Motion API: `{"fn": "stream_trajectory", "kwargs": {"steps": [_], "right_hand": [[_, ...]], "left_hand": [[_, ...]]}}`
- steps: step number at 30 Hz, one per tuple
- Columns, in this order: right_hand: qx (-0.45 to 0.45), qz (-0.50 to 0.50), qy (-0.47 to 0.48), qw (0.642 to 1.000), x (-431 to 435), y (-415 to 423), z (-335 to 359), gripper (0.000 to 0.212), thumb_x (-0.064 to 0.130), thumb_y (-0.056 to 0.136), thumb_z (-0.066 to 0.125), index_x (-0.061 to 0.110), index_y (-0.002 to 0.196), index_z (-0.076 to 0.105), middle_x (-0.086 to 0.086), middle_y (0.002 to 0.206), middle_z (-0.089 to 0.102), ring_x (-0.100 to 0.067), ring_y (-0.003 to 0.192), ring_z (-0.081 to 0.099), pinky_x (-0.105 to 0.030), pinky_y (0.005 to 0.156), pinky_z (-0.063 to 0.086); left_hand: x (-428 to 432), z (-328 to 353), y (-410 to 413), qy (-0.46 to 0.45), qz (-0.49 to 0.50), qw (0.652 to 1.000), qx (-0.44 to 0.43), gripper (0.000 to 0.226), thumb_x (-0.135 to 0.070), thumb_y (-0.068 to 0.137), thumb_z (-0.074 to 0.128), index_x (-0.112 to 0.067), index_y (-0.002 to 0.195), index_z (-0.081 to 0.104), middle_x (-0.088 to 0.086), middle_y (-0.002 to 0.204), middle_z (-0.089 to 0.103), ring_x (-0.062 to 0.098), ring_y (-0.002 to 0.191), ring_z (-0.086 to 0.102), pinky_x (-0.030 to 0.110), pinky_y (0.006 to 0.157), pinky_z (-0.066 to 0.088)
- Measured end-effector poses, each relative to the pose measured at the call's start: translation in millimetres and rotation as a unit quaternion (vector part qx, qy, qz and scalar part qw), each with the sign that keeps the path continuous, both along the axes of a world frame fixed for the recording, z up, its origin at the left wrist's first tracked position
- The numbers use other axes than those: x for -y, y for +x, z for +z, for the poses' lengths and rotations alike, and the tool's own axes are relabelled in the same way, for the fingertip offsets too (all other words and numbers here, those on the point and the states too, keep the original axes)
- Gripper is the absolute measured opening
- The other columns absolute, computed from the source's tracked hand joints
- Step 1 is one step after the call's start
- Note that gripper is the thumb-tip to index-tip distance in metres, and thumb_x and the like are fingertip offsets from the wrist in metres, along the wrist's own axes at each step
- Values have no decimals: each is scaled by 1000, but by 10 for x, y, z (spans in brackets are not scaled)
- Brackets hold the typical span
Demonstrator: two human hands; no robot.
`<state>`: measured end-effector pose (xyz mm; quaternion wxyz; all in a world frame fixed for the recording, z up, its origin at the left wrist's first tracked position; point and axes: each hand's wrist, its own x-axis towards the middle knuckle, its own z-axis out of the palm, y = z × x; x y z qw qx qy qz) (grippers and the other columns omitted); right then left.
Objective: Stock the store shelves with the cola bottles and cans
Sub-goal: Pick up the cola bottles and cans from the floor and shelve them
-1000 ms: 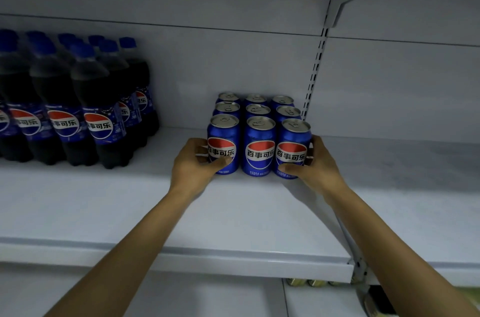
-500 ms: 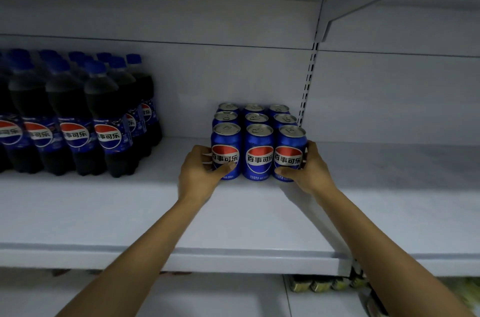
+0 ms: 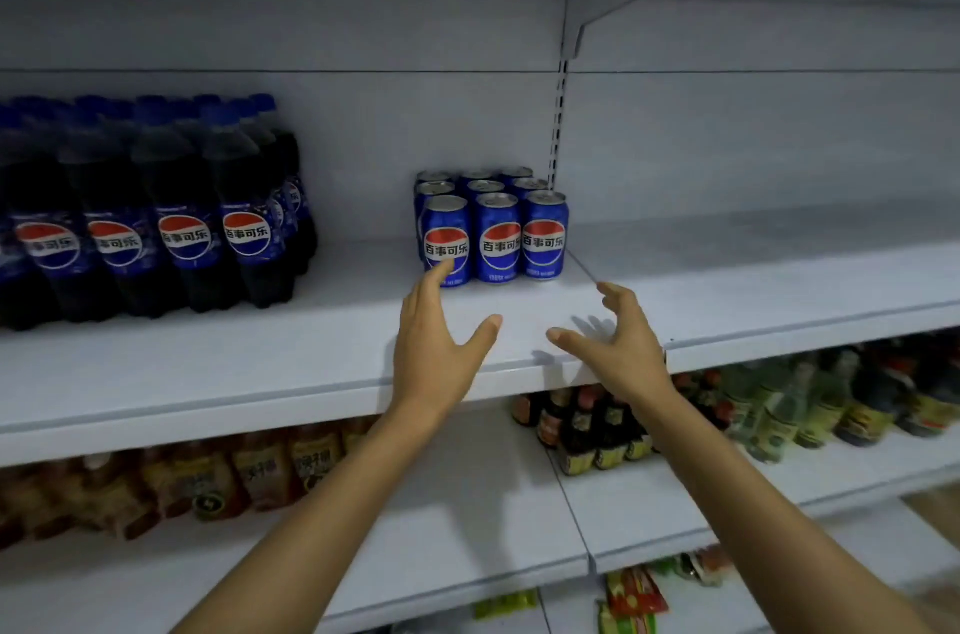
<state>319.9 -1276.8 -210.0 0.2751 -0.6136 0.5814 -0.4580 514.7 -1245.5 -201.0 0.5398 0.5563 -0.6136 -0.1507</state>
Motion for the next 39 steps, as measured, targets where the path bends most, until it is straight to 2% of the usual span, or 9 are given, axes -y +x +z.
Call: {"fn": "stream_trajectory", "kwargs": {"steps": [5, 9, 13, 17, 20, 27, 32, 36, 39], "right_hand": [[-21, -43, 55, 997, -1122, -244, -358, 85, 40, 75, 80, 20, 144, 35, 0, 145, 41, -18, 133, 40, -27, 95, 38], [-24, -103, 155, 982, -2055, -755, -726, 84, 44, 77, 76, 21, 144, 31, -3, 149, 36, -20, 134, 38, -34, 97, 41], [12, -196, 227, 954, -2884, -1325, -1048, 83, 39, 76, 78, 17, 143, 34, -9, 148, 38, -24, 131, 41, -35, 94, 43], [28, -260, 265, 928, -3412, -1861, -1339, 83, 37, 75, 81, 14, 141, 37, -9, 143, 44, -19, 121, 47, -35, 94, 45], [49, -278, 288, 915, -3609, -2327, -1547, 80, 38, 74, 81, 18, 139, 39, -6, 139, 46, -13, 111, 45, -32, 89, 44], [80, -294, 343, 889, -3799, -3809, -2217, 75, 40, 76, 79, 20, 138, 41, -4, 133, 49, -14, 111, 46, -36, 95, 44], [114, -252, 446, 851, -3825, -4826, -2947, 69, 33, 76, 81, 18, 133, 45, -7, 121, 55, -19, 104, 58, -24, 72, 48], [92, -197, 515, 829, -3564, -5448, -3687, 68, 36, 77, 79, 15, 133, 46, -9, 116, 56, -22, 99, 59, -27, 74, 47], [80, -185, 544, 815, -3301, -5740, -4406, 67, 42, 77, 78, 16, 131, 48, -10, 115, 59, -22, 99, 60, -25, 68, 46]], "left_hand": [[-716, -290, -302, 14, -109, 994, -3, 67, -29, 83, 72, -28, 140, 37, -21, 136, 37, 1, 130, 33, 19, 103, 29], [-1221, -660, -723, 77, -170, 982, 0, 72, -31, 83, 72, -27, 144, 33, -7, 148, 38, 12, 134, 36, 24, 103, 33], [-1646, -1084, -1174, 161, -238, 957, 31, 76, -38, 82, 71, -30, 145, 29, -5, 150, 35, 17, 135, 35, 31, 102, 36], [-1934, -1484, -1649, 230, -270, 933, 59, 77, -36, 82, 72, -28, 145, 30, -6, 148, 36, 17, 136, 35, 33, 102, 38], [-2051, -1733, -2097, 267, -301, 912, 87, 76, -33, 80, 74, -24, 144, 32, -2, 145, 41, 17, 130, 43, 31, 100, 42], [-2050, -2317, -3744, 349, -344, 863, 119, 78, -24, 78, 76, -15, 144, 34, 3, 145, 42, 18, 133, 40, 35, 106, 39], [-2163, -3076, -4753, 485, -327, 804, 105, 80, -22, 75, 79, -17, 143, 35, -1, 144, 44, 14, 127, 45, 35, 102, 42], [-2240, -3761, -5152, 549, -327, 760, 118, 77, -20, 75, 79, -17, 140, 38, -6, 122, 50, 14, 115, 49, 33, 93, 44], [-2218, -4360, -5355, 599, -320, 725, 116, 76, -15, 78, 76, -17, 142, 35, -6, 124, 48, 16, 118, 50, 30, 92, 44]]}}
